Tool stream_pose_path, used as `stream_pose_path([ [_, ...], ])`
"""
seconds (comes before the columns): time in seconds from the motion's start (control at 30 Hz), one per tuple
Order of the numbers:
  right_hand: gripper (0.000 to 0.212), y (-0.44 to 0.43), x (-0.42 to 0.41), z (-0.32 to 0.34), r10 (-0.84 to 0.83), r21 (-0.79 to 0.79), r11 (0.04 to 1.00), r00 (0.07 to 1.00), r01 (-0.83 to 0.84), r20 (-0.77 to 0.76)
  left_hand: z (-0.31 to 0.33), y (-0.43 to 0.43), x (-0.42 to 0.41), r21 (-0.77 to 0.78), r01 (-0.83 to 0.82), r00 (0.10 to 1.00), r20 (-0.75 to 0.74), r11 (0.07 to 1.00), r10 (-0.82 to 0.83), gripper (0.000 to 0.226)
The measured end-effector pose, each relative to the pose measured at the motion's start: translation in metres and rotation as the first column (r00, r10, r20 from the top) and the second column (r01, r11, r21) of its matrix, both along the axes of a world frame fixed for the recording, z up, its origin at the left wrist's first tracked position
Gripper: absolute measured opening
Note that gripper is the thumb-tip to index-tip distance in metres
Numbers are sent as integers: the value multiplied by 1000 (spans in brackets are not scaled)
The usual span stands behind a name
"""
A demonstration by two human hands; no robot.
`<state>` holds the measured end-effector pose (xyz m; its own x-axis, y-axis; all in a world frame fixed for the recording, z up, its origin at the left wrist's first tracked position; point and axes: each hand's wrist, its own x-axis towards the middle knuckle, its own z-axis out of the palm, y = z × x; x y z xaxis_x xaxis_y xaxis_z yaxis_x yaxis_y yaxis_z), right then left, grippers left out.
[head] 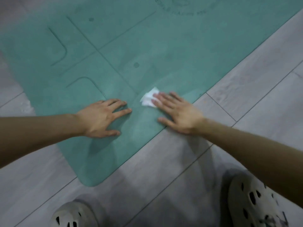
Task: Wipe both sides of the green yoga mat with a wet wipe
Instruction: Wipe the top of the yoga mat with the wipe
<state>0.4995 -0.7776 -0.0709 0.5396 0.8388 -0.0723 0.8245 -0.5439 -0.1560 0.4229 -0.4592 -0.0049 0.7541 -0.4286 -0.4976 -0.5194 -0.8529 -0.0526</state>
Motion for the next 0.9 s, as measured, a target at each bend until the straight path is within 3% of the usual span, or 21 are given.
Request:
stream_pose_path([
  [0.03,72,-16,33,2,-216,-20,976,976,216,17,4,1,3,1,4,1000,-23,1000,-4,93],
  [0.1,81,-37,75,10,-588,-44,808,808,587,-23,9,1,6,23,2,999,-51,1000,-1,92],
  [0.13,86,-33,78,11,-673,-38,739,737,672,-55,10,-1,8,28,-12,999,-51,1000,14,94],
  [0.17,88,-19,67,10,-677,-13,735,732,678,-77,11,-2,10,27,-49,998,-42,998,50,98],
  [0.2,88,-2,44,7,-596,20,800,798,600,-88,10,-4,12,20,-112,993,-24,994,112,104],
  [0.27,85,33,-18,-1,-194,77,977,977,201,-93,7,-5,18,8,-279,960,15,960,279,120],
  [0.33,80,50,-61,-6,198,74,978,977,-193,-73,2,-3,26,18,-412,911,8,911,412,137],
  [0.4,74,41,-38,-5,282,60,958,959,-280,-21,-3,-1,34,31,-469,883,-14,883,470,149],
  [0.43,73,33,-11,-4,184,47,982,983,-184,1,-4,-1,37,30,-478,878,-20,878,478,151],
  [0.5,75,9,53,0,-193,39,981,981,192,16,-5,0,37,6,-491,871,-12,871,491,152],
  [0.57,80,-13,102,8,-532,9,847,847,532,-2,-6,1,33,-21,-513,859,-7,858,513,152],
  [0.63,86,-1,98,11,-590,20,807,807,591,-34,-8,3,31,-32,-538,843,-21,842,538,152],
  [0.67,88,16,77,9,-492,53,868,869,494,-43,-8,3,30,-39,-549,836,-32,835,548,152],
  [0.73,86,51,18,4,-37,101,994,998,42,-55,-9,4,28,-45,-556,831,-42,830,554,153],
  [0.8,79,71,-17,-2,358,54,933,933,-356,-40,-7,3,30,-24,-541,841,-48,841,539,150],
  [0.83,75,73,-9,-1,434,48,900,901,-432,-20,-4,2,31,-10,-529,847,-56,848,528,147],
  [0.9,72,63,41,-1,300,60,952,954,-300,11,7,1,33,31,-507,858,-74,861,508,134],
])
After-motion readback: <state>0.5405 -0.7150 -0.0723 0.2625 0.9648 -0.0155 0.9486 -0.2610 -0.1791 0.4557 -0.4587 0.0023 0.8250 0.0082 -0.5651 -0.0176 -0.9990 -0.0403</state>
